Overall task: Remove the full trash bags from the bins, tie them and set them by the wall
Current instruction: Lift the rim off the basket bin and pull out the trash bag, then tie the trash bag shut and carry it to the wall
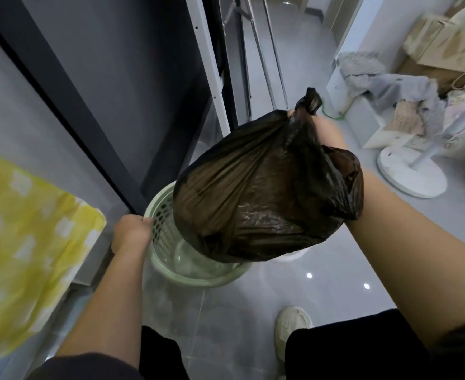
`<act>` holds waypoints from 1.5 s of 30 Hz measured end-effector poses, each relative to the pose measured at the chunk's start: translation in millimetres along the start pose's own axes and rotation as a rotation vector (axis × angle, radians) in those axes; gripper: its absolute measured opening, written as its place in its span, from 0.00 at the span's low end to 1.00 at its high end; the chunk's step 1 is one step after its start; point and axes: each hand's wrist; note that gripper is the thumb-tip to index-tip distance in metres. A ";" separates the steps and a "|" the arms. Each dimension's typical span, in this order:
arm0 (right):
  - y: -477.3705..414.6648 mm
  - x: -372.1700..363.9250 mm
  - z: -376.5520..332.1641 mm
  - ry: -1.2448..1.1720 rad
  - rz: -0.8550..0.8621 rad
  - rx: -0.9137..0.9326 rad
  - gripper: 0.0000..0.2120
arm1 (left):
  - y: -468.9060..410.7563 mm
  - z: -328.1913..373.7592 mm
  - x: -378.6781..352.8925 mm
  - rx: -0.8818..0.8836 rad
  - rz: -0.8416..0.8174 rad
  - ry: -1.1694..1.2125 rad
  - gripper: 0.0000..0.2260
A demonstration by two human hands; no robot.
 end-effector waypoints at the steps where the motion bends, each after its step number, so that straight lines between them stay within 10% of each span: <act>1: 1.9 8.9 -2.3 -0.031 0.031 0.000 0.16 | -2.6 -0.5 0.5 0.030 0.024 -0.024 0.15; 9: 30.2 68.5 15.4 0.098 0.172 -0.053 0.16 | 32.9 27.2 -34.9 -0.105 0.181 -0.341 0.24; 16: 33.3 103.2 33.3 -1.010 0.065 -0.106 0.11 | 36.2 29.7 -39.1 -0.131 0.108 -0.461 0.30; 29: -46.4 164.2 172.6 -0.658 0.226 -0.304 0.08 | 84.8 171.8 -145.5 -0.506 0.057 -0.871 0.18; 34: -80.8 173.2 234.5 -0.454 0.232 -0.379 0.11 | 107.8 200.5 -222.1 -0.895 -0.063 -0.910 0.11; 40: -116.9 148.8 276.6 -0.332 0.312 -0.326 0.12 | 71.5 141.0 -333.0 -0.270 -0.402 -0.592 0.14; 45: -139.9 131.2 306.4 -0.279 0.299 -0.300 0.11 | 39.5 100.4 -373.1 0.231 -0.232 -0.117 0.26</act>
Point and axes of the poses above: each hand's wrist, its own y-axis away from the middle knuckle, its own x-axis out of the back of the hand, z = x × y, and after that the axes turned 10 degrees about -x, right-handed
